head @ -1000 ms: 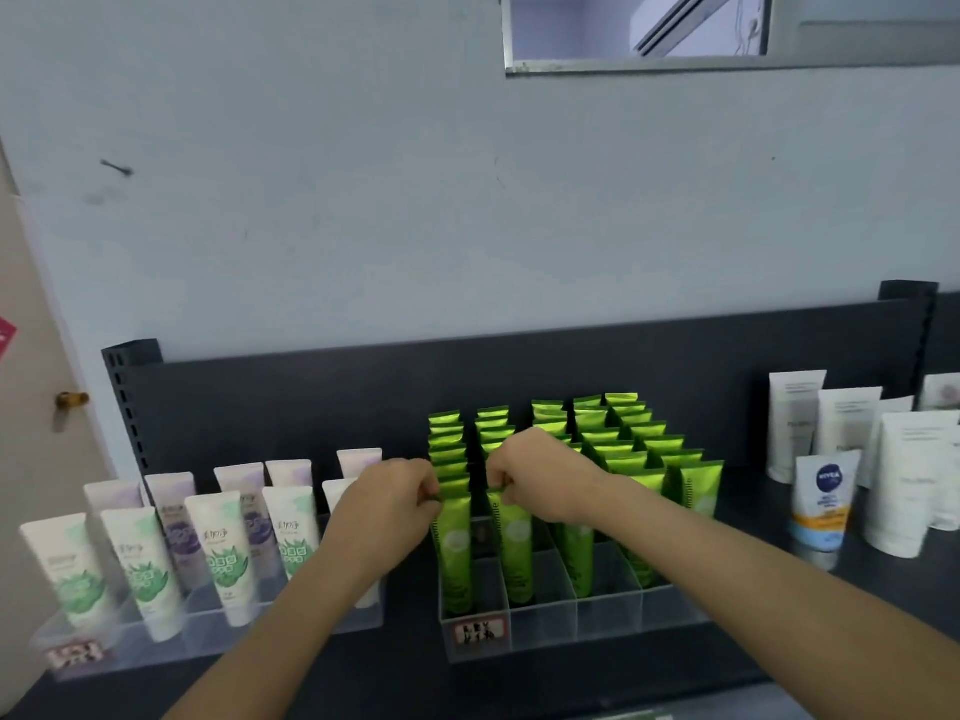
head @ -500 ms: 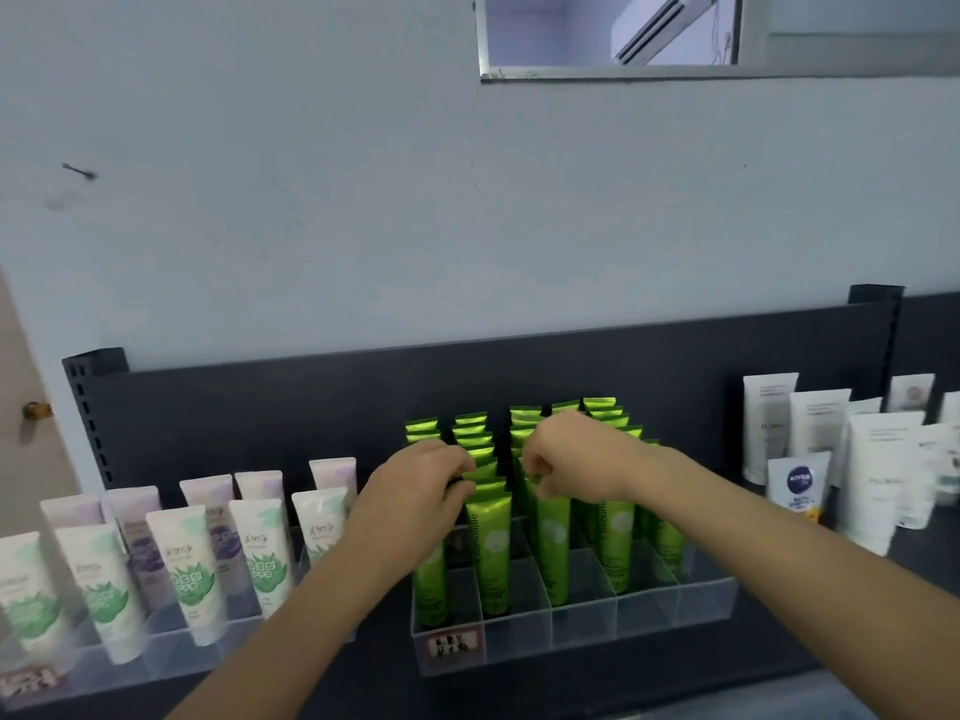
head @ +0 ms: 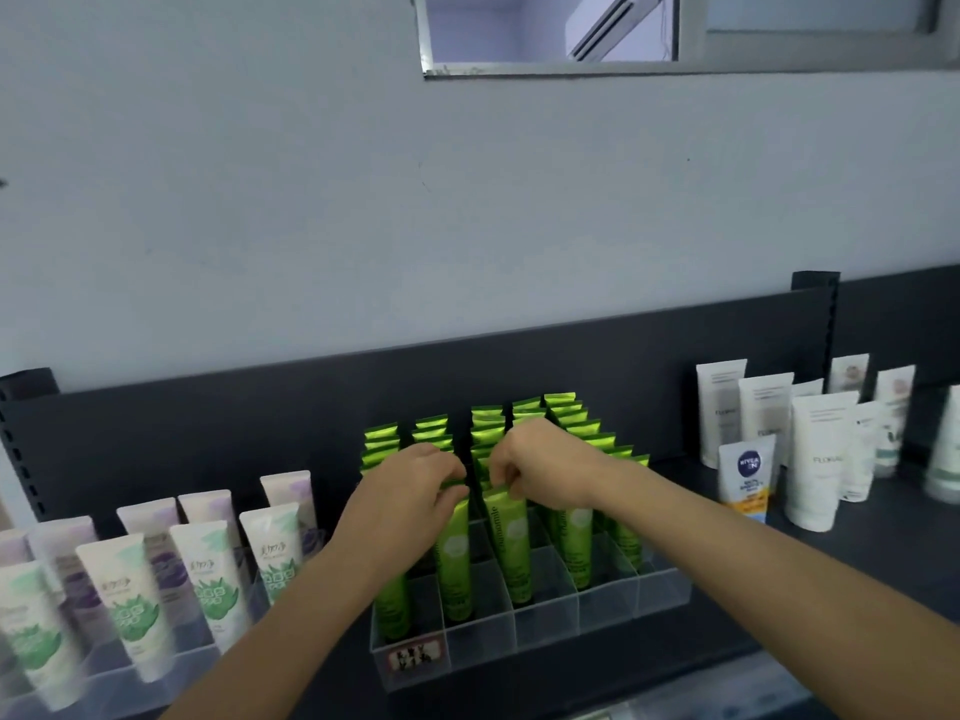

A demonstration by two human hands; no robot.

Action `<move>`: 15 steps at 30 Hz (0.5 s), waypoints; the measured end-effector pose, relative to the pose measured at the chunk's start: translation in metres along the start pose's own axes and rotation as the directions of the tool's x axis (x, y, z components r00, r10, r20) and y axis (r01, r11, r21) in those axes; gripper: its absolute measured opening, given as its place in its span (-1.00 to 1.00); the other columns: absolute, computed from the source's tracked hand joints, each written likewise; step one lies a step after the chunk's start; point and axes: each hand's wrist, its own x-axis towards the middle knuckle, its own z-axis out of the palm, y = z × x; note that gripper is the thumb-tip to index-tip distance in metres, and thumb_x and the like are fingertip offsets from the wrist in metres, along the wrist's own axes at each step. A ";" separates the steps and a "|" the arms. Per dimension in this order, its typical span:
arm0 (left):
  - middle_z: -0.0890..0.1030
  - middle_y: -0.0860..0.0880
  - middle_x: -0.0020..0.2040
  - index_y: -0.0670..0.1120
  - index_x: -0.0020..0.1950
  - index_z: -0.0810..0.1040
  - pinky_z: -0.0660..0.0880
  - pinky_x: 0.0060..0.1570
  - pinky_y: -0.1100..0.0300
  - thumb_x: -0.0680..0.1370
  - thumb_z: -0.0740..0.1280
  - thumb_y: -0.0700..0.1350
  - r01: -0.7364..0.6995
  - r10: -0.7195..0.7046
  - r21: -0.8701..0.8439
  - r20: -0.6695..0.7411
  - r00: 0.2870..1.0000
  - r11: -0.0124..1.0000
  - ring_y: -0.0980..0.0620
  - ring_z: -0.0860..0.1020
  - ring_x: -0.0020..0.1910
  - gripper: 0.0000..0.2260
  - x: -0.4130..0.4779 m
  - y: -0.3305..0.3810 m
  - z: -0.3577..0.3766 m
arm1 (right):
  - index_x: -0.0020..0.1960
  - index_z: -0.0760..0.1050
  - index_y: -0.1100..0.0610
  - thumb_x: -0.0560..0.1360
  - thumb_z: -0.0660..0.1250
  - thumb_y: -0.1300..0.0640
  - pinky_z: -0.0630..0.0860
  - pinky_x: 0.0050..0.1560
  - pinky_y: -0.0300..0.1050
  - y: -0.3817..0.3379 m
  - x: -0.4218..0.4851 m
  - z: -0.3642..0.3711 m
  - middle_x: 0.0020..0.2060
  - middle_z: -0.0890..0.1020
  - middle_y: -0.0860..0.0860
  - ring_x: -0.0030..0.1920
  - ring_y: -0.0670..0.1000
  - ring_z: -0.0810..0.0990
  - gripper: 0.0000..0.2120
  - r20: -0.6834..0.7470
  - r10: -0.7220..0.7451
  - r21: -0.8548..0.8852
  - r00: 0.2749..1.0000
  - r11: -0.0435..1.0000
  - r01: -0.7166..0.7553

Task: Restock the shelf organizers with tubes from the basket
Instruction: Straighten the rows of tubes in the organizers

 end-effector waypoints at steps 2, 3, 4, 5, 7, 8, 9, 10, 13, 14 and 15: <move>0.57 0.08 0.03 -0.01 0.12 0.59 0.45 0.00 0.23 0.57 0.27 -0.02 -0.006 0.006 0.008 0.004 1.000 1.000 0.11 0.52 0.02 -0.81 0.006 0.003 0.000 | 0.08 0.61 0.18 0.45 0.38 0.30 0.49 0.00 -0.19 0.004 -0.001 -0.007 0.00 0.66 0.07 0.03 0.03 0.61 -0.78 -0.020 0.004 0.011 1.000 1.000 -0.004; 0.57 0.07 0.02 -0.02 0.11 0.60 0.45 -0.01 0.21 0.58 0.27 -0.03 -0.008 0.008 0.015 0.003 1.000 1.000 0.10 0.52 0.02 -0.82 0.009 0.004 0.000 | 0.07 0.61 0.18 0.44 0.39 0.29 0.46 -0.04 -0.22 0.007 -0.002 -0.011 -0.02 0.67 0.07 0.01 0.02 0.61 -0.80 -0.038 0.009 0.015 0.999 1.000 -0.008; 0.58 0.07 0.02 -0.02 0.11 0.60 0.45 0.00 0.21 0.58 0.26 -0.05 -0.010 0.010 0.018 0.003 1.000 1.000 0.09 0.53 0.02 -0.82 0.013 0.005 0.000 | 0.05 0.61 0.18 0.44 0.38 0.29 0.44 -0.07 -0.24 0.009 -0.002 -0.016 -0.04 0.67 0.06 -0.01 0.01 0.61 -0.81 -0.066 0.009 0.023 0.998 1.000 -0.008; 0.58 0.06 0.02 -0.03 0.10 0.61 0.46 0.00 0.21 0.58 0.26 -0.07 -0.014 0.014 0.018 0.003 1.000 1.000 0.08 0.53 0.02 -0.83 0.017 0.006 0.000 | 0.04 0.62 0.18 0.45 0.38 0.29 0.45 -0.08 -0.24 0.013 -0.003 -0.020 -0.05 0.67 0.06 -0.03 0.00 0.61 -0.82 -0.084 0.015 0.035 0.996 0.999 -0.013; 0.59 0.06 0.00 -0.03 0.07 0.62 0.47 -0.01 0.21 0.58 0.25 -0.11 -0.018 0.018 0.024 0.008 1.000 1.000 0.08 0.54 0.01 -0.83 0.025 0.008 -0.001 | 0.05 0.62 0.17 0.45 0.39 0.28 0.52 -0.03 -0.18 0.019 -0.005 -0.025 -0.05 0.67 0.06 -0.04 0.01 0.62 -0.82 -0.098 0.036 0.053 0.995 0.998 -0.031; 0.59 0.05 0.00 -0.03 0.07 0.62 0.48 -0.02 0.19 0.58 0.25 -0.12 -0.017 0.016 0.033 0.017 1.000 0.999 0.07 0.55 0.00 -0.83 0.031 0.008 0.000 | 0.06 0.62 0.17 0.46 0.39 0.27 0.54 0.00 -0.13 0.021 -0.004 -0.026 -0.04 0.66 0.06 -0.03 0.02 0.62 -0.82 -0.096 0.047 0.050 0.994 0.998 -0.042; 0.59 0.04 -0.01 -0.03 0.07 0.62 0.49 -0.01 0.16 0.58 0.24 -0.12 -0.012 0.011 0.046 0.029 1.000 0.999 0.05 0.55 0.00 -0.83 0.037 0.008 0.001 | 0.07 0.61 0.16 0.46 0.39 0.25 0.54 0.02 -0.12 0.023 -0.003 -0.025 -0.02 0.66 0.05 -0.01 0.02 0.61 -0.81 -0.090 0.055 0.044 0.994 0.998 -0.051; 0.59 0.03 0.00 -0.03 0.08 0.62 0.50 -0.01 0.13 0.58 0.24 -0.12 -0.006 0.003 0.067 0.043 0.999 0.998 0.03 0.55 0.00 -0.82 0.044 0.008 0.001 | 0.08 0.61 0.16 0.47 0.38 0.24 0.53 0.02 -0.13 0.024 0.001 -0.023 0.00 0.65 0.05 0.01 0.03 0.61 -0.81 -0.089 0.057 0.040 0.994 0.998 -0.054; 0.59 0.00 -0.01 -0.03 0.06 0.61 0.51 -0.05 0.10 0.57 0.22 -0.15 0.005 -0.015 0.120 0.081 0.997 0.993 0.00 0.55 -0.01 -0.81 0.060 0.003 0.003 | 0.10 0.60 0.17 0.48 0.36 0.22 0.42 -0.03 -0.22 0.024 0.015 -0.015 0.04 0.65 0.07 0.06 0.05 0.58 -0.80 -0.079 0.063 0.032 0.995 0.998 -0.060; 0.59 -0.01 -0.01 -0.03 0.05 0.61 0.51 -0.06 0.08 0.57 0.21 -0.16 0.010 -0.023 0.141 0.093 0.995 0.990 -0.02 0.55 -0.02 -0.81 0.063 0.001 0.004 | 0.12 0.60 0.17 0.49 0.35 0.22 0.42 -0.03 -0.21 0.025 0.020 -0.013 0.05 0.64 0.08 0.07 0.06 0.58 -0.79 -0.067 0.068 0.032 0.995 0.997 -0.066; 0.59 -0.01 -0.02 -0.04 0.04 0.61 0.52 -0.06 0.07 0.56 0.21 -0.16 0.020 -0.036 0.160 0.101 0.994 0.987 -0.02 0.55 -0.02 -0.81 0.065 -0.001 0.003 | 0.12 0.59 0.18 0.49 0.35 0.22 0.44 -0.02 -0.19 0.025 0.025 -0.012 0.06 0.64 0.09 0.08 0.08 0.58 -0.78 -0.048 0.073 0.029 0.996 0.997 -0.072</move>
